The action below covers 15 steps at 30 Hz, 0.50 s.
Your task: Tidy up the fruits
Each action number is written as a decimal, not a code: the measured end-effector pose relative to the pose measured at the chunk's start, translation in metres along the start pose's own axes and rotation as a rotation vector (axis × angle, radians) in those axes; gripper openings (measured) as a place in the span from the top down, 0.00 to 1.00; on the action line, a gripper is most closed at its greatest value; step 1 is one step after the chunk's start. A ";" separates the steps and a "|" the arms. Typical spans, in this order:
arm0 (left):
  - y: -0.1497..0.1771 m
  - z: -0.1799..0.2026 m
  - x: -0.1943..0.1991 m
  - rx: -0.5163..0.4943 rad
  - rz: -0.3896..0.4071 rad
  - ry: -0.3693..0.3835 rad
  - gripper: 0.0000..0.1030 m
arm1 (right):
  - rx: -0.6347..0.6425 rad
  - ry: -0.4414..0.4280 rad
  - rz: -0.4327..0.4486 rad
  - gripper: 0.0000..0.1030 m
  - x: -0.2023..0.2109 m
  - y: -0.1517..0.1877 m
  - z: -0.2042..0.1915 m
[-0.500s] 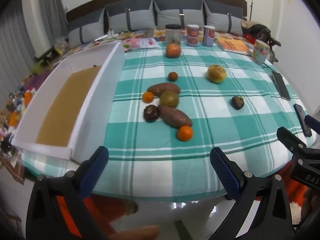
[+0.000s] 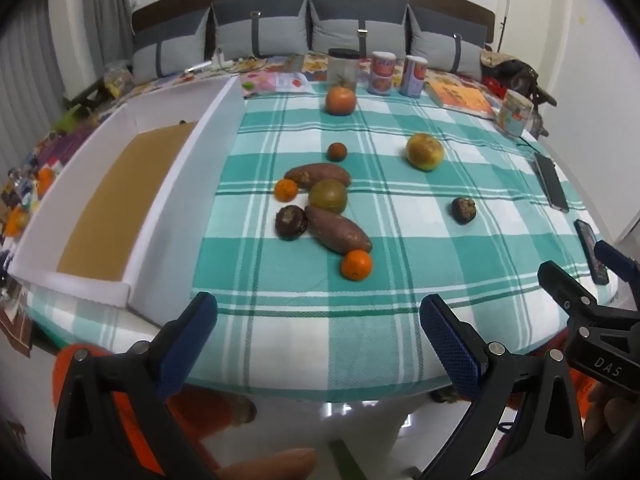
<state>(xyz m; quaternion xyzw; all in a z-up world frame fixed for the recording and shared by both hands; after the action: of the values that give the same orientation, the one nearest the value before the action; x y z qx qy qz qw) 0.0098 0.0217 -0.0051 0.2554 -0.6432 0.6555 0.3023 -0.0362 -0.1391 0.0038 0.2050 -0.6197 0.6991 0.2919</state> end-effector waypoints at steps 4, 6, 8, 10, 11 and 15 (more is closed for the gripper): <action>0.003 -0.001 0.000 -0.015 0.012 -0.009 0.01 | -0.008 -0.005 -0.009 0.00 -0.001 0.000 0.001; 0.006 0.006 0.002 -0.023 0.025 -0.016 0.01 | -0.009 -0.002 -0.005 0.00 0.000 0.000 0.002; 0.006 0.012 0.004 -0.036 0.036 -0.027 0.01 | -0.013 -0.006 -0.003 0.00 0.001 -0.001 0.002; 0.006 0.014 0.005 -0.053 0.045 -0.040 0.01 | -0.012 -0.005 0.001 0.00 -0.001 0.000 0.002; 0.007 0.015 0.006 -0.061 0.050 -0.041 0.01 | -0.011 -0.003 0.004 0.00 -0.001 0.000 0.001; 0.008 0.017 0.007 -0.067 0.048 -0.028 0.01 | 0.001 -0.001 0.010 0.00 -0.002 0.001 0.000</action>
<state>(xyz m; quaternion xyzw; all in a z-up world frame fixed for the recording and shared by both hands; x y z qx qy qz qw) -0.0017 0.0051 -0.0049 0.2387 -0.6749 0.6370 0.2860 -0.0354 -0.1399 0.0021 0.2026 -0.6205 0.7007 0.2880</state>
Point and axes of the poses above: each gripper's, at about its wrist camera, not at the fingertips, and x roughly against the way its jaws point, z to its right, y to its underside, the point moved 1 cm from there along -x, roughly the way its jaws point, and after that the axes turned 6 degrees about z, right-handed, at the moved point
